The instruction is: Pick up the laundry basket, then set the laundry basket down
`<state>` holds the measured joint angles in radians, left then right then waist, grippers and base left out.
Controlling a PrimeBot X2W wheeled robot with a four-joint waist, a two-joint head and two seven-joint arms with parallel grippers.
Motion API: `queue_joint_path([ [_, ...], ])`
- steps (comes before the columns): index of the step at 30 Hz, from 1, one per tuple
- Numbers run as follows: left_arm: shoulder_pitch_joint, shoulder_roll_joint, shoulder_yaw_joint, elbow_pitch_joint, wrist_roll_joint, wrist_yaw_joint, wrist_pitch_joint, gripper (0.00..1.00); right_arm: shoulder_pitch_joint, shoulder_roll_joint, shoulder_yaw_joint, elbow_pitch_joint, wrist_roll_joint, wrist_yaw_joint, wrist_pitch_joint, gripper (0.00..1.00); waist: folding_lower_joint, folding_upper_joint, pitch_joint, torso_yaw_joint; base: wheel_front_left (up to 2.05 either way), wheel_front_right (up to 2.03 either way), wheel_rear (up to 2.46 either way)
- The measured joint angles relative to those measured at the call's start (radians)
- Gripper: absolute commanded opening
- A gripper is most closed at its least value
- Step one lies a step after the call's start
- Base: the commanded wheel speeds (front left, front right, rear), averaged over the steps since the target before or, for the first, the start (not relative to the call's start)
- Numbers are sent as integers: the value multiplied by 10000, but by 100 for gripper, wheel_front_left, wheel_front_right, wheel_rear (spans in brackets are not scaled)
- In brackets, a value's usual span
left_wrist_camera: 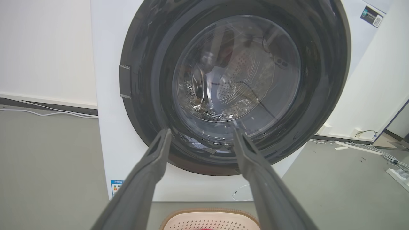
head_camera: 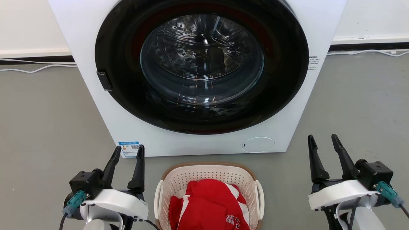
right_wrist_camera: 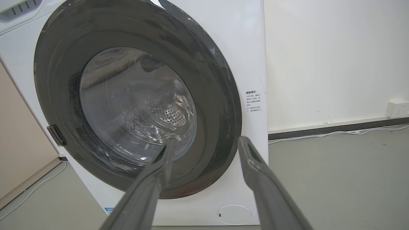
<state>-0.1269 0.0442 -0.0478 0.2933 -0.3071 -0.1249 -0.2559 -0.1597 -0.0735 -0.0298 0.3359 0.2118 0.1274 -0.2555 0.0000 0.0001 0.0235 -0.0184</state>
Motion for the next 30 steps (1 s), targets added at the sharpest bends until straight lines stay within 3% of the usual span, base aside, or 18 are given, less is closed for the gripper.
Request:
queue_joint_path([
  [22,0,-6,-138,31,-27,0,0,100,1,21,-13,8,2,0,0,100,0,0,47,-70,0,0,0],
  [23,3,-8,-186,52,-42,0,0,0,4,31,-10,27,2,0,0,0,0,0,45,-73,0,0,0],
  [30,383,-100,-174,441,-610,2,196,0,358,136,-19,370,606,-15,192,0,5,0,9,-62,0,0,0],
])
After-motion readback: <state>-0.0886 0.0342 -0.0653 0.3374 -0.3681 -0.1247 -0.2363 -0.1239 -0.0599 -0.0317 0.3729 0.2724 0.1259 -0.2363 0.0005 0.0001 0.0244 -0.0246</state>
